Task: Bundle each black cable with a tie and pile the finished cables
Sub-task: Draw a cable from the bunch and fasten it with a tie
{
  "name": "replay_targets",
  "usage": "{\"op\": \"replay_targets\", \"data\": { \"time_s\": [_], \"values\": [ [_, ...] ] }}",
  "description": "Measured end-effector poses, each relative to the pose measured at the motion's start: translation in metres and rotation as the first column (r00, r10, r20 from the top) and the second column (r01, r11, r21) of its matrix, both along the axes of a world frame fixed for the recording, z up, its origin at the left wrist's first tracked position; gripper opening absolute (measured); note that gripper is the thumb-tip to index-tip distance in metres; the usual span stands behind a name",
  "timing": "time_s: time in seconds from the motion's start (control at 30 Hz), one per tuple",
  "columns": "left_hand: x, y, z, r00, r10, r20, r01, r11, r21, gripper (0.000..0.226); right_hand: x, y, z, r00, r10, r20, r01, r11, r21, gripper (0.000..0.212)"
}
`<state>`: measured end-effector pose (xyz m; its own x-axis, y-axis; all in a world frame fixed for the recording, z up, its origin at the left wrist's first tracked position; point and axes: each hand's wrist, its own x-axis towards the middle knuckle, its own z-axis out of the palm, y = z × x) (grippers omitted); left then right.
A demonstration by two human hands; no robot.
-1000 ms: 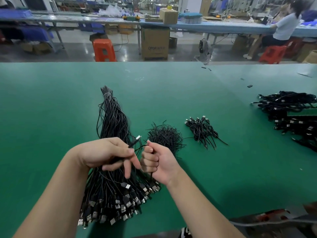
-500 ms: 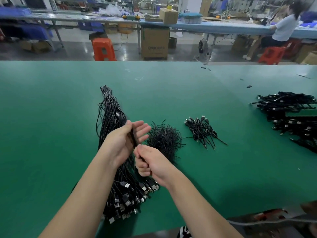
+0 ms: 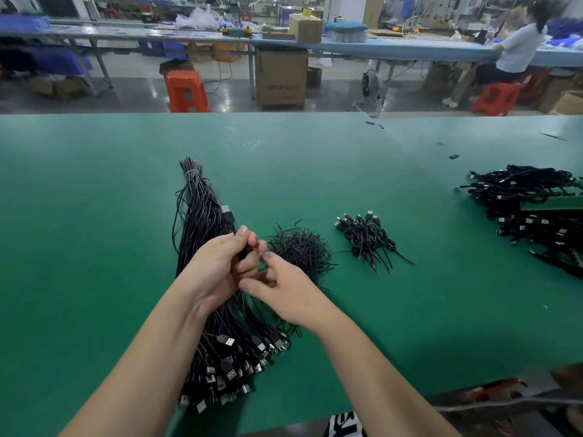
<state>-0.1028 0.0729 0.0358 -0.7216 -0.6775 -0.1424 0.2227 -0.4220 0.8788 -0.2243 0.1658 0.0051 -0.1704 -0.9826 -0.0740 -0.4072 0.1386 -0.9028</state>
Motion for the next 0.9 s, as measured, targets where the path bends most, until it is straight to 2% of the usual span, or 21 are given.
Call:
{"op": "replay_targets", "data": {
  "time_s": [0.07, 0.17, 0.3, 0.4, 0.5, 0.57, 0.6, 0.63, 0.7, 0.77, 0.83, 0.9],
  "values": [
    [0.001, 0.002, 0.0, 0.998, -0.062, 0.029, 0.063, 0.998, -0.019, 0.034, 0.002, -0.002, 0.001, 0.969, -0.007, 0.247, 0.014, 1.0, -0.026, 0.054],
    [0.004, 0.004, 0.001, 0.993, -0.099, 0.057, 0.102, 0.994, -0.046, 0.034, 0.005, 0.0, -0.002, 0.91, -0.007, 0.414, 0.048, 0.995, -0.087, 0.053],
    [0.005, 0.005, 0.0, 0.99, -0.117, 0.074, 0.119, 0.993, -0.021, 0.031, 0.012, 0.003, -0.002, 0.863, -0.009, 0.506, 0.088, 0.987, -0.131, 0.04],
    [0.008, 0.003, 0.002, 0.971, -0.2, 0.128, 0.208, 0.976, -0.056, 0.03, 0.015, 0.005, -0.003, 0.856, -0.064, 0.512, 0.131, 0.987, -0.096, 0.031],
    [0.014, -0.003, 0.008, 0.943, -0.288, 0.168, 0.304, 0.95, -0.077, 0.033, 0.012, 0.007, -0.006, 0.906, -0.125, 0.404, 0.176, 0.98, -0.093, 0.024],
    [0.016, -0.004, 0.013, 0.937, -0.242, 0.252, 0.282, 0.949, -0.138, 0.035, 0.009, 0.008, -0.007, 0.957, -0.191, 0.22, 0.224, 0.965, -0.135, 0.02],
    [0.016, -0.003, 0.015, 0.922, -0.168, 0.349, 0.257, 0.94, -0.225, 0.036, 0.007, 0.009, -0.007, 0.973, -0.218, 0.078, 0.229, 0.959, -0.168, 0.019],
    [0.016, -0.002, 0.017, 0.878, -0.061, 0.475, 0.256, 0.899, -0.356, 0.035, 0.005, 0.009, -0.008, 0.969, -0.231, -0.088, 0.21, 0.958, -0.196, 0.017],
    [0.014, 0.001, 0.018, 0.692, 0.244, 0.68, 0.353, 0.707, -0.613, 0.037, 0.004, 0.008, -0.008, 0.913, -0.203, -0.354, 0.138, 0.97, -0.201, 0.014],
    [0.01, 0.005, 0.016, 0.549, 0.466, 0.694, 0.45, 0.535, -0.715, 0.042, 0.005, 0.006, -0.008, 0.863, -0.133, -0.487, 0.07, 0.987, -0.147, 0.019],
    [0.008, 0.009, 0.013, 0.553, 0.507, 0.661, 0.448, 0.488, -0.749, 0.038, 0.008, 0.004, -0.01, 0.816, -0.073, -0.573, 0.03, 0.996, -0.084, 0.025],
    [0.008, 0.01, 0.013, 0.613, 0.494, 0.617, 0.4, 0.479, -0.781, 0.027, 0.012, 0.006, -0.011, 0.795, -0.048, -0.605, 0.02, 0.998, -0.053, 0.03]
  ]
}}
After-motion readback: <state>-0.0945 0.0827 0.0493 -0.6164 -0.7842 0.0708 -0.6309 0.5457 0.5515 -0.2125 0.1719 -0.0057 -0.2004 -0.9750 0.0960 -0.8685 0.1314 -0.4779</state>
